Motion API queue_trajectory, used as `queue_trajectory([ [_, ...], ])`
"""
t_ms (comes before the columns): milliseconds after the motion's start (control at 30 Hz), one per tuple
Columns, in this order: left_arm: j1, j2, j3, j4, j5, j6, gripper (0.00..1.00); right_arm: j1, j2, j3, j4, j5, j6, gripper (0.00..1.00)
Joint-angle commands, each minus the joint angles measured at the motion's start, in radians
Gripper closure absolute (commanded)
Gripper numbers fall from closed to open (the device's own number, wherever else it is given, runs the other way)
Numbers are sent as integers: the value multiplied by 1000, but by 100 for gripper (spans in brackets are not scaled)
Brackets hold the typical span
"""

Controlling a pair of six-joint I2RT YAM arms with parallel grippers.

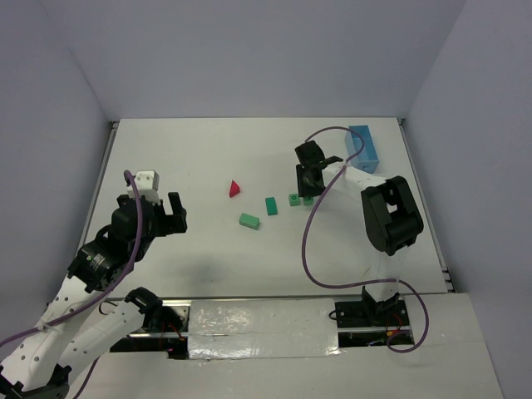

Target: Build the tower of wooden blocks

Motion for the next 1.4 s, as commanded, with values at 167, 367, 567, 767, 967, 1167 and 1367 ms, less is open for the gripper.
queue_trajectory([
  [167,-4,3,-8,34,-3,14,1,-9,4,64,2,2,1,58],
  [367,-4,3,-8,34,-3,14,0,-6,8,77,2,-11,8,58],
  [567,-4,3,-6,34,-3,14,1,-8,16,80,1,-18,8,56],
  [767,-4,7,-8,35,-2,14,1,-6,17,70,2,-13,12,54],
  [967,-4,12,-8,35,0,17,0,-9,13,71,-2,-11,10,48],
  [1167,-4,15,-8,37,4,17,1,-9,-4,84,-11,-16,16,48],
  [1367,-5,17,-8,37,9,19,0,-15,-10,107,-28,-18,10,49],
])
